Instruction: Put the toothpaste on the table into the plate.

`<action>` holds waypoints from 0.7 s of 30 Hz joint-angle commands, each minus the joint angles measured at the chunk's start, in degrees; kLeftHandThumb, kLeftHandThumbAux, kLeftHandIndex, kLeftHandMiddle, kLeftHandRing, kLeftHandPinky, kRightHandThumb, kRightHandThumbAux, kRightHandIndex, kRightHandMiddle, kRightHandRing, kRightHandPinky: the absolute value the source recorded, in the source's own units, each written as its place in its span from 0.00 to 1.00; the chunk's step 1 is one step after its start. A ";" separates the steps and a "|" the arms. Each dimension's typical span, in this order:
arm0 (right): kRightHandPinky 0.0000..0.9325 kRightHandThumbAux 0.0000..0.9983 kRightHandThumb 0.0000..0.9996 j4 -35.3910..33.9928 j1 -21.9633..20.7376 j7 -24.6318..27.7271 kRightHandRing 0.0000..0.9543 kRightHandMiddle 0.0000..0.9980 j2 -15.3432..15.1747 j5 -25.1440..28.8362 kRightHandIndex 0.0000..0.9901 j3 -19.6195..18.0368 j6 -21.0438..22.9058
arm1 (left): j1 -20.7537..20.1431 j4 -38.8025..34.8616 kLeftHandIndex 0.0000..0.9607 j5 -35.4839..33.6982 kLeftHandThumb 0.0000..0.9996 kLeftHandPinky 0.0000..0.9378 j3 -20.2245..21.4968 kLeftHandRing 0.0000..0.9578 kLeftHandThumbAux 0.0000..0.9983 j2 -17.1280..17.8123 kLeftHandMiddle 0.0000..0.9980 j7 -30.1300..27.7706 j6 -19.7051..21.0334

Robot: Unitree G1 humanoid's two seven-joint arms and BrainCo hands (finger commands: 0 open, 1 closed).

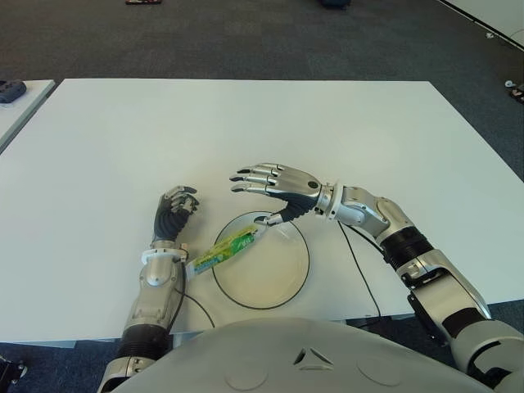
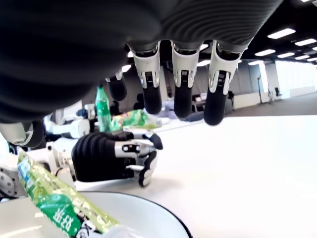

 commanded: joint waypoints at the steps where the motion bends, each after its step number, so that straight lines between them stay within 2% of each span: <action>1: 0.00 0.19 0.42 -0.06 -0.01 -0.38 0.00 0.00 -0.07 0.37 0.00 -0.56 0.64 | 0.17 0.55 0.45 0.60 0.70 0.61 -0.24 0.63 0.72 -0.05 0.59 0.35 0.62; 12: 0.00 0.17 0.40 -1.79 -0.72 -0.88 0.00 0.00 -0.24 0.74 0.00 -2.10 1.42 | 0.12 0.57 0.45 0.07 0.70 0.62 -0.08 0.64 0.72 -0.37 0.60 0.14 0.75; 15: 0.00 0.16 0.40 -2.87 -1.58 -0.06 0.00 0.00 0.34 1.79 0.00 -3.06 2.94 | 0.00 0.98 0.45 -0.07 0.70 0.62 -0.04 0.64 0.72 -0.39 0.59 0.06 0.40; 18: 0.00 0.16 0.38 -4.03 -3.75 2.64 0.00 0.00 1.65 5.04 0.00 -4.37 6.04 | -0.24 1.60 0.45 -0.10 0.70 0.61 0.02 0.63 0.72 -0.37 0.59 0.07 0.14; 21: 0.00 0.16 0.36 -4.78 -4.15 4.65 0.00 0.00 2.19 7.38 0.00 -4.88 7.91 | -0.45 2.13 0.45 -0.07 0.70 0.61 0.07 0.63 0.72 -0.33 0.59 0.09 -0.03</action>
